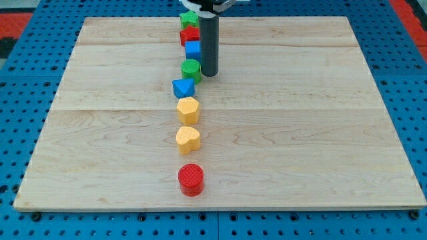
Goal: Place the green star left to the red star
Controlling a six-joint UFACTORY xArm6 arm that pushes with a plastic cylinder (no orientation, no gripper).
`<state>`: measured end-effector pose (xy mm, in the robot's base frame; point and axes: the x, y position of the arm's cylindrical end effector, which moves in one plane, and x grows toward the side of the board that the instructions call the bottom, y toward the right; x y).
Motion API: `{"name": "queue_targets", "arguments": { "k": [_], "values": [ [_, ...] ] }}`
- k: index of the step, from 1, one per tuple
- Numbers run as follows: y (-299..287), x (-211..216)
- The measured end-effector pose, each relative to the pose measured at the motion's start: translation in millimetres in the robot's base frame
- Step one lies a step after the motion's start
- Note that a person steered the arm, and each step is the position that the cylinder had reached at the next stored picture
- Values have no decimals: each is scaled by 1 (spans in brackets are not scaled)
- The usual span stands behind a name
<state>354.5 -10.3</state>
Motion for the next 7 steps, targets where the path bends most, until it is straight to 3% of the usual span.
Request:
{"name": "queue_targets", "arguments": {
  "k": [2, 3, 4, 5, 7],
  "values": [
    [0, 0],
    [48, -15],
    [50, -83],
    [42, -143],
    [-44, -160]
  ]
}}
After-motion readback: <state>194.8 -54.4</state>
